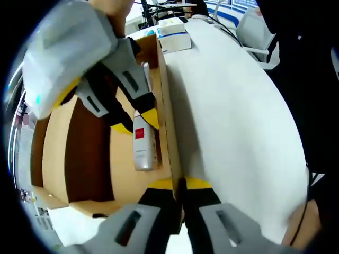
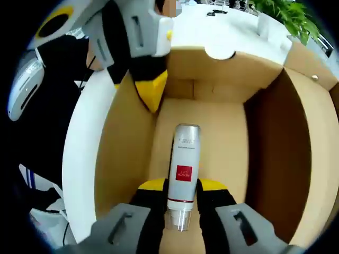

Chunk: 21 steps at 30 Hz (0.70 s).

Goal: Operate the shoe box by opening the lid, removing the specified soft item, and placing it in the target area until the item is outside and the box remains undamaged.

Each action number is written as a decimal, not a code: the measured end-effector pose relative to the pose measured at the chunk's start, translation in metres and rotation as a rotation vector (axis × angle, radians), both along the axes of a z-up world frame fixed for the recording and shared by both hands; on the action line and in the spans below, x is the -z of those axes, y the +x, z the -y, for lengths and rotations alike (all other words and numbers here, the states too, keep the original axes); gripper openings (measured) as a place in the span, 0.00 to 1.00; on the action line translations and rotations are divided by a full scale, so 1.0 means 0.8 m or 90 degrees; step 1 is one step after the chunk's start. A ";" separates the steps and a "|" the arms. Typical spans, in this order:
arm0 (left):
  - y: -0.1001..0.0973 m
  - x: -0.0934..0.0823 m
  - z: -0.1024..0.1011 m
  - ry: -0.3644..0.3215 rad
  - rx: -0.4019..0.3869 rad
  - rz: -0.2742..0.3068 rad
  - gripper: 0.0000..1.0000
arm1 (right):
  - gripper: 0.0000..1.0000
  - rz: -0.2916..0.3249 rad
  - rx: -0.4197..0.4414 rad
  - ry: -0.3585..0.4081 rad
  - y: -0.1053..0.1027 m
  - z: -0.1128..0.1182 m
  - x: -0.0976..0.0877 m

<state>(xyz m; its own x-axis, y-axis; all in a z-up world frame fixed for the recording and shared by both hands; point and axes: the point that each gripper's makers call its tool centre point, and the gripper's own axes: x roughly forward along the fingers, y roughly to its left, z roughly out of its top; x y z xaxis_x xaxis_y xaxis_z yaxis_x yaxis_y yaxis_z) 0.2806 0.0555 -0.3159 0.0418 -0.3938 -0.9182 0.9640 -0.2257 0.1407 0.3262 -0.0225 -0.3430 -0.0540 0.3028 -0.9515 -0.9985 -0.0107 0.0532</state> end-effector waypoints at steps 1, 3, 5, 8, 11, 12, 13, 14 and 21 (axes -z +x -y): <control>0.000 0.000 0.000 0.000 0.000 0.000 0.04 | 0.21 0.005 0.001 -0.006 0.001 0.006 0.000; 0.000 0.000 0.000 0.000 0.000 0.000 0.04 | 0.21 0.014 0.010 -0.022 0.004 0.025 0.001; 0.000 0.000 0.000 0.000 0.000 0.000 0.04 | 0.21 0.019 0.013 -0.031 0.006 0.041 0.001; 0.000 0.000 -0.001 0.000 0.000 0.000 0.04 | 0.21 0.027 0.019 -0.039 0.012 0.057 0.001; 0.000 -0.001 -0.001 -0.001 0.000 -0.001 0.03 | 0.21 0.037 0.020 -0.052 0.017 0.066 0.001; 0.000 -0.001 -0.001 0.000 0.000 -0.001 0.03 | 0.21 0.038 0.021 -0.053 0.017 0.066 0.001; 0.000 -0.001 -0.001 0.000 0.000 -0.001 0.03 | 0.21 0.038 0.020 -0.054 0.017 0.066 0.001; 0.000 -0.001 -0.001 0.000 0.000 -0.001 0.03 | 0.21 0.039 0.017 -0.057 0.017 0.067 0.001; 0.000 -0.001 -0.001 0.000 0.001 0.000 0.03 | 0.33 0.056 0.034 -0.075 0.021 0.060 -0.008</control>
